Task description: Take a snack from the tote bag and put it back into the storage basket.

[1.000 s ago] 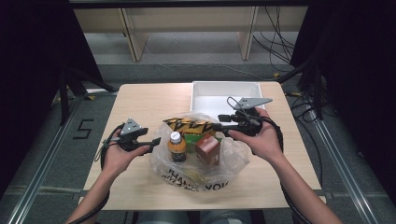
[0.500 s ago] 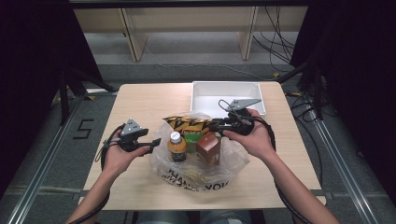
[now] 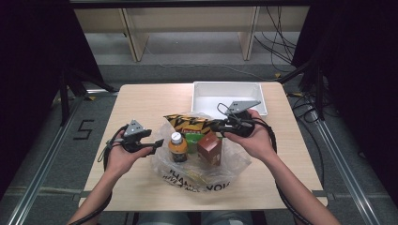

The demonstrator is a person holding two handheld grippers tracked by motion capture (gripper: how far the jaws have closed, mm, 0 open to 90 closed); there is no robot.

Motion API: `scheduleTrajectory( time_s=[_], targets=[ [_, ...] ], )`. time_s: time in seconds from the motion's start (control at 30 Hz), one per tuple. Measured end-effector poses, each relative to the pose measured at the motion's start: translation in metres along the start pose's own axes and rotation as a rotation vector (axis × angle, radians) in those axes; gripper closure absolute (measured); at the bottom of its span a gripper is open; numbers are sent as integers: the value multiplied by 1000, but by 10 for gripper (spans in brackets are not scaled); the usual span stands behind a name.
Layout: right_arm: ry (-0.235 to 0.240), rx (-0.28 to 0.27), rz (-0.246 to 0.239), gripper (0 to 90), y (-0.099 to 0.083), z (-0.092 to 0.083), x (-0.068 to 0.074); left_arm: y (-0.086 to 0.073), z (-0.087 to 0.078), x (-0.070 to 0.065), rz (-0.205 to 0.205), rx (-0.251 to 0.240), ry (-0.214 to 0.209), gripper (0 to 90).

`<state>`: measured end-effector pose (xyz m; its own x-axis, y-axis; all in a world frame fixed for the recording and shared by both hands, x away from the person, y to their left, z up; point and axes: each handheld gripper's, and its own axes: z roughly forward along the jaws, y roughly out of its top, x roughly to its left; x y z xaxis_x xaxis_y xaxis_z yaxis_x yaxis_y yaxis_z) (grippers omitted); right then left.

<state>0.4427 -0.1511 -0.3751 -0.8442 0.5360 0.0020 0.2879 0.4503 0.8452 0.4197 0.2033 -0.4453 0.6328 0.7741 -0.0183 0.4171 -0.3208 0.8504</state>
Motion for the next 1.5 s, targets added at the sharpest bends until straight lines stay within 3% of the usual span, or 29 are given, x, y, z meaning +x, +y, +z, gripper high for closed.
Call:
scheduleTrajectory(
  time_s=[0.17, 0.27, 0.33, 0.43, 0.47, 0.5, 0.73, 0.77, 0.93, 1.03, 1.07, 1.17, 1.27, 1.33, 1.4, 1.47, 1.5],
  targets=[
    [7, 12, 11, 623, 1, 2, 1, 0, 0, 0, 1, 1, 0, 331],
    [11, 13, 26, 700, 0, 7, 3, -1, 1, 0, -11, -2, -1, 331],
    [17, 33, 13, 777, 1, 6, 2, -1, 1, 0, -8, 1, 2, 332],
    [14, 9, -30, 855, 2, 6, 0, -1, 1, 0, -12, 1, 5, 332],
    [8, 8, -10, 879, 1, 5, 2, -1, 1, 0, -12, 1, 1, 332],
    [2, 2, -36, 891, 1, 4, 1, -2, 2, 0, -12, 2, 3, 333],
    [-26, -29, -50, 900, 0, 3, 3, -3, 3, 0, -11, 8, 2, 337],
    [-34, -44, -62, 900, 0, 2, 2, -3, 3, 1, 7, 22, -5, 339],
    [-27, -68, -89, 900, 4, -3, 1, -4, 7, -2, -3, 16, -2, 347],
    [-22, -85, -62, 900, 5, -6, 3, -5, 8, -1, 8, 29, -1, 357],
    [-22, -90, -86, 900, 6, -7, 3, -5, 8, -1, 11, 32, -12, 360],
    [-14, -110, -65, 900, 9, -10, 4, -5, 10, -2, 12, 36, -3, 376],
    [-2, -113, -52, 900, 12, -15, 4, -6, 12, -3, -3, 28, -7, 408],
    [-7, -149, -82, 900, 14, -16, 2, -6, 13, -3, 5, 22, -9, 423],
    [3, -138, -35, 900, 15, -19, 5, -5, 13, -2, 16, 26, -14, 448],
    [-11, -167, -53, 900, 16, -19, 3, -5, 14, -4, 15, 5, -19, 484],
    [-4, -165, -30, 900, 16, -19, 5, -4, 14, -5, 14, 3, -21, 511]
  ],
)
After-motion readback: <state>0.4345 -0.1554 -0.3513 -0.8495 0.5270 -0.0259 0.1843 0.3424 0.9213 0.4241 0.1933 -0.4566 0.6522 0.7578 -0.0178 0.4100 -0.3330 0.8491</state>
